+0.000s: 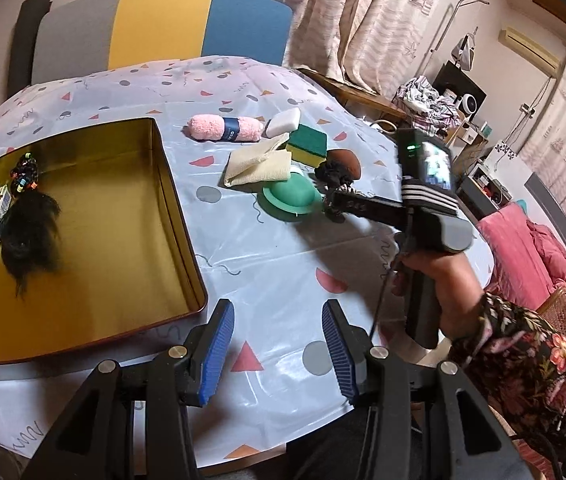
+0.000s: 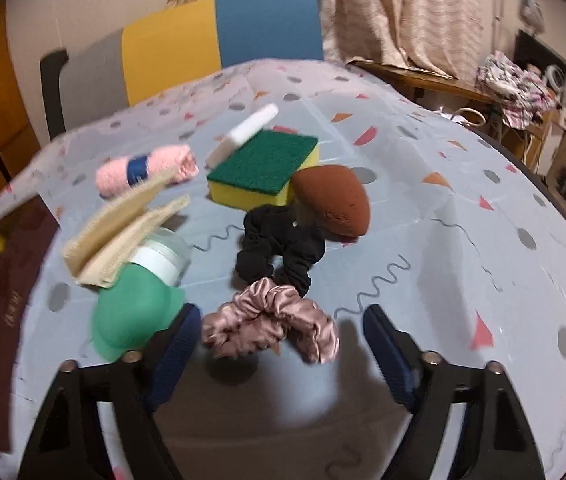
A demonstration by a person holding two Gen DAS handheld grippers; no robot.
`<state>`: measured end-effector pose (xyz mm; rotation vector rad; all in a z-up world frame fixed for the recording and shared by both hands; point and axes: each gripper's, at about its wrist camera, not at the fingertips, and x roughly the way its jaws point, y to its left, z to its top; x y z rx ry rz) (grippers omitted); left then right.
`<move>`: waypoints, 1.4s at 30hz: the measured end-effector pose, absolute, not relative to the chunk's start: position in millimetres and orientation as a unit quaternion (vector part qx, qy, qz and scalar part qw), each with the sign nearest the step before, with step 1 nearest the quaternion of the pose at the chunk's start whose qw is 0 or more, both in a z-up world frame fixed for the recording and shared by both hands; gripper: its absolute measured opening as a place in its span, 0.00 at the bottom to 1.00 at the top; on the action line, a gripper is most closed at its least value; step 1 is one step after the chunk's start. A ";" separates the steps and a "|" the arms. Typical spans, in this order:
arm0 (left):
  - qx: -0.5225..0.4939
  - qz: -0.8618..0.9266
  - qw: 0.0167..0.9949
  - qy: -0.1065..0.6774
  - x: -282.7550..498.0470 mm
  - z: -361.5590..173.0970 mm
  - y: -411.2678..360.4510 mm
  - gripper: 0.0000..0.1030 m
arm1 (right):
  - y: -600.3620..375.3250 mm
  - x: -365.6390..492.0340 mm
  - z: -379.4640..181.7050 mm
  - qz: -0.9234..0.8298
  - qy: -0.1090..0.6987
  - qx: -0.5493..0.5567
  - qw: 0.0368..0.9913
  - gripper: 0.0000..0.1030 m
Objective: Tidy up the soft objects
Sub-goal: 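Grasp the pink satin scrunchie with the right tool, then grasp the green hat-shaped sponge with white bottle using the left tool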
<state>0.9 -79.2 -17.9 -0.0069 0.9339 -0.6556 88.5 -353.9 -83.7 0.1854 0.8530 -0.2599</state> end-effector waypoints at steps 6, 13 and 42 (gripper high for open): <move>0.006 -0.314 0.838 0.445 1.5 -18.2 -91.5 0.45 | -357.4 94.5 -91.0 -0.110 0.416 0.104 0.897 0.62; 0.003 -0.317 0.832 0.455 8.8 -13.5 -111.2 0.45 | -348.1 94.2 -92.8 -0.090 0.409 0.090 0.904 0.43; 0.067 -0.232 0.816 0.525 127.2 -61.6 -233.0 0.80 | -387.1 48.1 -90.2 -0.121 0.317 0.206 0.918 0.17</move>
